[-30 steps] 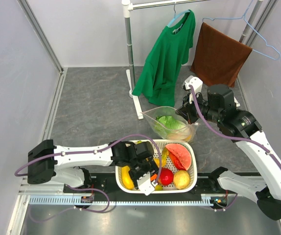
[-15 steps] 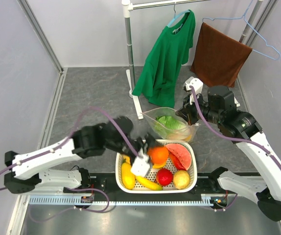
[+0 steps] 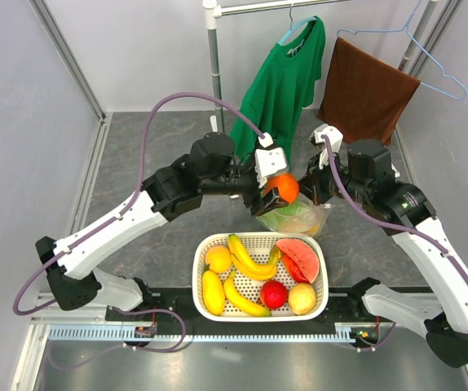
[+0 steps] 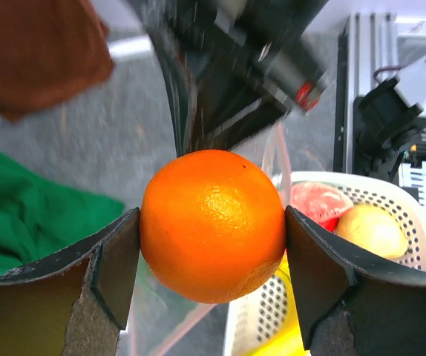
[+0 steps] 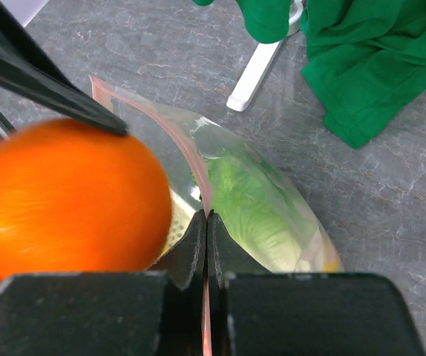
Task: Place the food in the zip-top bag and seal the zipper
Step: Place the fake fruit in the zipper food storage bag.
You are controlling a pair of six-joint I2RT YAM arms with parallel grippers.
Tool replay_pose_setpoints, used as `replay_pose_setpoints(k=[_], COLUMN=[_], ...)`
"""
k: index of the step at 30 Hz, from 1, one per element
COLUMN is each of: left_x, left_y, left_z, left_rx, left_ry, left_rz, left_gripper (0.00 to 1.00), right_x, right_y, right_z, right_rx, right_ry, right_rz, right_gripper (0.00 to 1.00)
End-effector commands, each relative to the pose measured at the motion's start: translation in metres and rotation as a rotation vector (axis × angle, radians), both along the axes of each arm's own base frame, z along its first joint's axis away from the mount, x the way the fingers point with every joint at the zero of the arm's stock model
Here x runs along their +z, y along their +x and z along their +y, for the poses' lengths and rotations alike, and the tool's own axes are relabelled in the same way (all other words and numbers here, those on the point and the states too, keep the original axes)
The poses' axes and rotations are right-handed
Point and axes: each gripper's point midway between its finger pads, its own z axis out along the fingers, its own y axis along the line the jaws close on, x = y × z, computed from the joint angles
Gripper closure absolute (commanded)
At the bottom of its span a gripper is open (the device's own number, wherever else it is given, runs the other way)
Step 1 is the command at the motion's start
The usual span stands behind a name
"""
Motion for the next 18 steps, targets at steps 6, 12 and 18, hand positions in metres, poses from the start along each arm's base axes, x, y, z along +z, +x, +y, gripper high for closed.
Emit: replay_pose_setpoints(k=[6, 12, 18], left_x=[-0.043, -0.035, -0.006], left_y=[0.01, 0.02, -0.024], left_z=[0.009, 0.025, 0.037], left_rx=[0.141, 0.23, -0.022], left_ry=[0.09, 0.096, -0.034], left_rz=[0.192, 0.257, 0.246], left_gripper=[0.55, 0.2, 0.0], right_x=[0.026, 0.022, 0.016], right_y=[0.006, 0.006, 0.006], right_z=[0.002, 0.002, 0.002], right_rx=[-0.024, -0.018, -0.015], right_ry=[0.086, 0.08, 0.072], right_rz=[-0.026, -0.02, -0.011], right_gripper=[1.0, 1.0, 1.0])
